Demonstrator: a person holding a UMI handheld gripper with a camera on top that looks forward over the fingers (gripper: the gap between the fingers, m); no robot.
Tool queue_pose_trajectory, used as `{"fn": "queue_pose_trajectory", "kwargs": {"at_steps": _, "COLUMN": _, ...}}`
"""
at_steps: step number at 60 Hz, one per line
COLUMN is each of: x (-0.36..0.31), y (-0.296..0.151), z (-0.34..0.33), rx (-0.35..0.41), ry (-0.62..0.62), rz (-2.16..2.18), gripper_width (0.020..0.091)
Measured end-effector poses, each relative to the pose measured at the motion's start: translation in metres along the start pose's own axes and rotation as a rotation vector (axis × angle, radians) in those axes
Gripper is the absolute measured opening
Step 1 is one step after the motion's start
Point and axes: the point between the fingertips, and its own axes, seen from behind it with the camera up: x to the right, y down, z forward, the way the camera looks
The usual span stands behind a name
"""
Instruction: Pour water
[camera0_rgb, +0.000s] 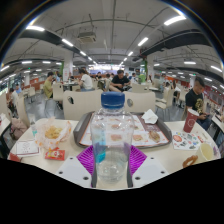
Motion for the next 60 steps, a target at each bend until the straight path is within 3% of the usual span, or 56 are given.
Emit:
{"fn": "queue_pose_trajectory", "kwargs": {"at_steps": 17, "x": 0.002, "y": -0.082, "z": -0.084, "rx": 0.065, "ry": -0.216, "rz": 0.380, "gripper_width": 0.0396}}
{"fn": "queue_pose_trajectory", "kwargs": {"at_steps": 30, "x": 0.053, "y": -0.120, "z": -0.128, "rx": 0.023, "ry": -0.427, "rz": 1.039, "gripper_width": 0.0399}}
{"fn": "queue_pose_trajectory", "kwargs": {"at_steps": 47, "x": 0.123, "y": -0.082, "z": -0.115, "rx": -0.119, "ry": -0.567, "rz": 1.850, "gripper_width": 0.0395}}
{"fn": "queue_pose_trajectory", "kwargs": {"at_steps": 60, "x": 0.139, "y": -0.073, "z": -0.118, "rx": -0.156, "ry": -0.614, "rz": 1.938, "gripper_width": 0.0395}}
